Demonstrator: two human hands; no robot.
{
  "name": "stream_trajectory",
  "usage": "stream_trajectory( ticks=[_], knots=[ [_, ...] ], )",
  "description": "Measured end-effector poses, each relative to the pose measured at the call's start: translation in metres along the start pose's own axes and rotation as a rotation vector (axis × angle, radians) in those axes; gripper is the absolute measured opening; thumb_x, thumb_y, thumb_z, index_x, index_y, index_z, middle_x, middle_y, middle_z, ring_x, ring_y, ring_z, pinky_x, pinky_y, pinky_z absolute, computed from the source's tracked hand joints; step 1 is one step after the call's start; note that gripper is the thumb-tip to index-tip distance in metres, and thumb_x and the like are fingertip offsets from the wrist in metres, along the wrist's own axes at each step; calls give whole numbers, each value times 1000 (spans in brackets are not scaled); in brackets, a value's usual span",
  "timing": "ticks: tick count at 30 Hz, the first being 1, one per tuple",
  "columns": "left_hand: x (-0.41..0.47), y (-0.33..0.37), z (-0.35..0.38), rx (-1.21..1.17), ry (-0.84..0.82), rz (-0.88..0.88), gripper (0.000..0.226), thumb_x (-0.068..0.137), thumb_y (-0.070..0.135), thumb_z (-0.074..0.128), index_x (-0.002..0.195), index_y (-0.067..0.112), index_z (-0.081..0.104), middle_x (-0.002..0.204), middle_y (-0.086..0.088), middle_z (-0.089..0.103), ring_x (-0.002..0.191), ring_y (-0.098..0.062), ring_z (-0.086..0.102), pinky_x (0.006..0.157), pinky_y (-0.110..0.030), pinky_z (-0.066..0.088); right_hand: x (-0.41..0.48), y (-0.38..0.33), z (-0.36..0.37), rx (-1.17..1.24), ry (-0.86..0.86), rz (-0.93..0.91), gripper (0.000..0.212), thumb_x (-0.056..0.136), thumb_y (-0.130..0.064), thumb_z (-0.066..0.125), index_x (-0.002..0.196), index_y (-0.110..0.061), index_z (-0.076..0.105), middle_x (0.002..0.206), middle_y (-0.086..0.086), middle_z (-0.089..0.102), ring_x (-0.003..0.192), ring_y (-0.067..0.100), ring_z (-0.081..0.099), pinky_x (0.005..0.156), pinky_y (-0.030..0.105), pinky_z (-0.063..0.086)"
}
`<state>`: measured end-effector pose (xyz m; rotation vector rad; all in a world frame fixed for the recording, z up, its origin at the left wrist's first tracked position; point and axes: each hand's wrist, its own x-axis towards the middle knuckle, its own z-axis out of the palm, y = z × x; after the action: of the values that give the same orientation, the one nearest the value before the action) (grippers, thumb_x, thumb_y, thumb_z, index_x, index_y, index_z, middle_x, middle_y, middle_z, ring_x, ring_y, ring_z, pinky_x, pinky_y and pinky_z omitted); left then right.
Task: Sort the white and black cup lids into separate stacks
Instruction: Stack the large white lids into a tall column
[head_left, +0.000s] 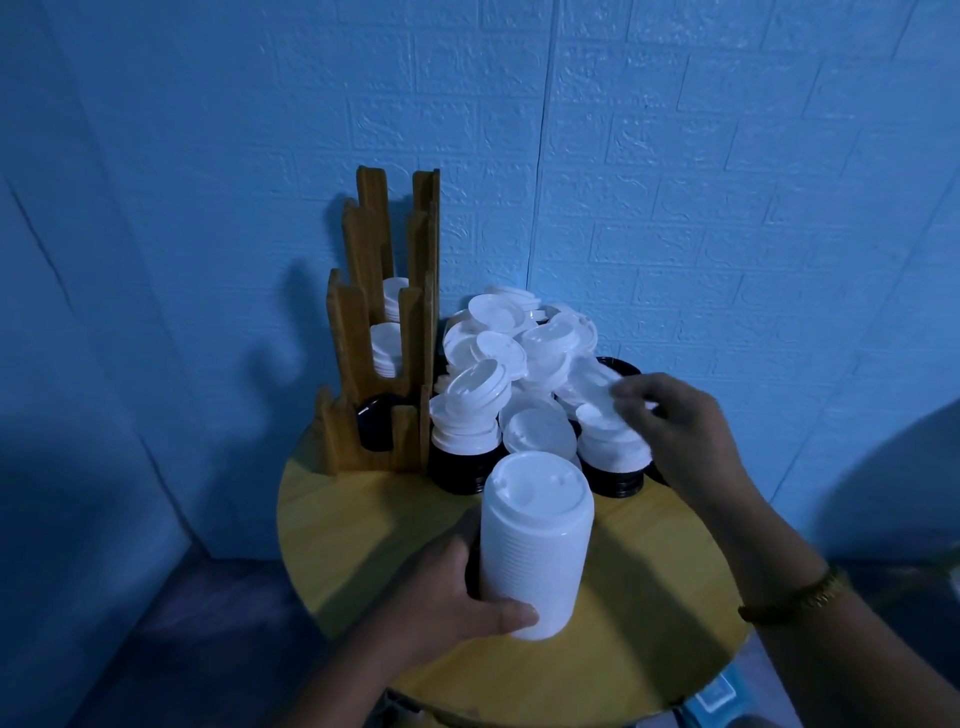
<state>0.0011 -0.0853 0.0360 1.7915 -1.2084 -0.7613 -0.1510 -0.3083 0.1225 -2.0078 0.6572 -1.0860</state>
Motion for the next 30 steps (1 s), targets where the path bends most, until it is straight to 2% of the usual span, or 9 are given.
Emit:
stream_trajectory(
  ticks=[4, 6, 8, 14, 17, 19, 22, 27, 30],
  knots=[
    [1, -3, 1, -19, 14, 17, 82, 66, 52, 90, 129, 67, 40, 126, 42, 57, 117, 14, 55, 103, -33, 51, -46, 6, -16, 516, 69, 443, 18, 93, -1, 62, 96, -17, 56, 85, 10, 59, 75, 18, 60, 72, 34, 52],
    [2, -5, 2, -31, 24, 25, 85, 66, 51, 91, 133, 64, 41, 128, 39, 58, 118, 13, 56, 104, -36, 51, -68, 18, -20, 451, 15, 676, 21, 95, -2, 59, 109, -16, 54, 93, 15, 64, 81, 26, 64, 72, 41, 57],
    [2, -4, 2, -37, 26, 21, 85, 66, 50, 91, 133, 64, 41, 128, 41, 57, 117, 14, 55, 105, -35, 51, -85, 30, -24, 75, -90, 748, 28, 97, -17, 60, 123, -20, 50, 99, 10, 69, 86, 27, 67, 79, 44, 57],
    [0, 0, 2, -36, 19, 32, 82, 67, 52, 90, 127, 73, 39, 128, 40, 57, 119, 12, 56, 103, -35, 51, -93, 28, -26, -761, -283, 526, 47, 97, -56, 48, 133, -26, 43, 112, 1, 65, 96, 20, 62, 77, 35, 50],
    [1, -2, 2, -37, 29, 40, 82, 67, 52, 90, 129, 70, 40, 128, 38, 58, 120, 9, 56, 102, -34, 51, -86, 28, -29, -779, -332, 333, 57, 94, -53, 56, 143, -30, 40, 143, -4, 47, 122, 17, 52, 92, 34, 48],
    [-1, 0, 2, -23, 26, 43, 78, 69, 48, 90, 119, 79, 38, 123, 46, 55, 115, 16, 54, 96, -24, 50, -77, 28, -27, -706, -526, 192, 68, 91, -47, 65, 149, -36, 32, 158, -10, 26, 141, 15, 32, 110, 36, 38],
    [-1, 1, 1, -20, 18, 51, 76, 70, 46, 90, 114, 81, 38, 120, 50, 53, 112, 20, 53, 94, -21, 49, -70, 33, -18, -656, -695, 198, 76, 88, -43, 68, 153, -35, 28, 162, -12, 18, 147, 12, 22, 118, 34, 28],
    [0, -2, 1, -35, 19, 50, 81, 64, 56, 90, 126, 71, 40, 127, 41, 57, 117, 12, 56, 102, -33, 52, -71, 23, -27, -703, -401, 159, 80, 79, -53, 74, 147, -35, 37, 148, -7, 40, 129, 17, 44, 101, 32, 42],
    [0, -2, 1, -33, 33, 34, 76, 61, 58, 90, 120, 70, 43, 121, 45, 57, 112, 15, 56, 101, -34, 53, -64, -16, -31, -380, -158, 28, 75, 71, -63, 73, 138, -37, 49, 132, -16, 49, 114, 7, 53, 91, 28, 47]
  ],
)
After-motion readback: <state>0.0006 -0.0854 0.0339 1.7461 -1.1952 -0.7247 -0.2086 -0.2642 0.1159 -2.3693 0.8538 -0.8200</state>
